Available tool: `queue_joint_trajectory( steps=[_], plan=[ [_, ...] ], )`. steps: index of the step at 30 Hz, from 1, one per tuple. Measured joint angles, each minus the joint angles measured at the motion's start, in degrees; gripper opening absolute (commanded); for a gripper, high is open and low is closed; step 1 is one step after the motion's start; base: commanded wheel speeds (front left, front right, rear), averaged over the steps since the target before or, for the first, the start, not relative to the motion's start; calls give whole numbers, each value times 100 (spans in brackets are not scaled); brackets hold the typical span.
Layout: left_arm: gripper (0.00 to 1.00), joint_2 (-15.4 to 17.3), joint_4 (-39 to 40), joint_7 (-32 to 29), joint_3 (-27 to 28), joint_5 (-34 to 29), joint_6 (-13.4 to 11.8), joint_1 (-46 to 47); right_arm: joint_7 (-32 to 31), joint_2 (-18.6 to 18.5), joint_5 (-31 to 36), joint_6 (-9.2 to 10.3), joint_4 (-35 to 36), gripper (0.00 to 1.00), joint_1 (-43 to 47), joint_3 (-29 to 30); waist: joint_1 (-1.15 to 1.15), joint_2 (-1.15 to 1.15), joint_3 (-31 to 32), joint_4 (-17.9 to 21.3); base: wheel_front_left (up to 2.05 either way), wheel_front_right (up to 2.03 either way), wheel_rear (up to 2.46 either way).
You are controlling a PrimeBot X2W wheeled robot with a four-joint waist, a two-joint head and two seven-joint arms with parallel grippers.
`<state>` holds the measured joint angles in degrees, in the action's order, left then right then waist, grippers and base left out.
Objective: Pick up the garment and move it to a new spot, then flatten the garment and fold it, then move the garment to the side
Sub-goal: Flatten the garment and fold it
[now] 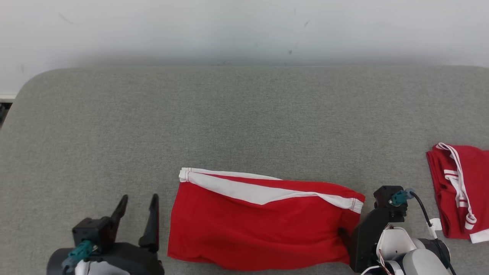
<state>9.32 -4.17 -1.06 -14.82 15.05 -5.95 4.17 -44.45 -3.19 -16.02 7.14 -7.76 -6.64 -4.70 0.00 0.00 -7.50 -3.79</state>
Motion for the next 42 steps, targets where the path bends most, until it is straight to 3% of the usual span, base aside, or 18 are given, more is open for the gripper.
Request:
queue_joint_trajectory(
  steps=[10, 11, 12, 14, 15, 16, 17, 22, 28, 37, 42],
  plan=[
    [100, -30, -47, -42, -69, -9, 44, 106, -96, -1, -10, 21, -185, 100, -207, -16, 0, 0, -10, -222, 0, 0, 0],
    [100, -24, -47, -42, -59, -9, 44, 105, -96, -1, -18, 27, -194, 96, -222, -44, 0, 0, -12, -238, 0, 0, 0],
    [100, -21, -47, -42, -52, -9, 43, 104, -96, -1, -46, 27, -209, 50, -227, -79, 0, 0, -13, -249, 0, 0, 0],
    [100, -14, -47, -42, -40, -9, 43, 102, -94, -3, -113, 43, -230, 39, -240, -119, 0, 0, -13, -261, 0, 0, 0],
    [100, -14, -47, -42, -40, -9, 43, 102, -94, -3, -144, 43, -244, 12, -244, -134, 0, 0, -14, -266, 0, 0, 0],
    [100, -14, -46, -42, -37, -9, 43, 102, -93, -2, -170, 43, -260, 3, -244, -152, 0, 0, -15, -269, 0, 0, 0],
    [100, -14, -46, -42, -34, -8, 43, 102, -92, -2, -191, 43, -271, 0, -244, -162, 0, 0, -17, -272, 0, 0, 0],
    [100, -2, -30, -41, 45, -7, 42, 85, -62, 2, -345, 43, -290, 0, -268, -137, 0, 0, -29, -250, 0, 0, 0],
    [100, 8, -33, -34, 87, 2, 35, 79, -59, 62, -292, 36, -298, 0, -410, 368, 0, 0, -24, -150, 0, 0, 0],
    [100, -16, -36, -34, 63, 2, 35, 78, -205, -579, 8, 36, -197, 0, -468, 1406, 0, 0, 5, -45, 0, 0, 0],
    [100, -23, -48, -34, 49, 3, 35, 78, -404, -662, 79, 42, -9, 0, -599, 1118, 0, 0, 15, -28, 0, 0, 0]
  ],
)
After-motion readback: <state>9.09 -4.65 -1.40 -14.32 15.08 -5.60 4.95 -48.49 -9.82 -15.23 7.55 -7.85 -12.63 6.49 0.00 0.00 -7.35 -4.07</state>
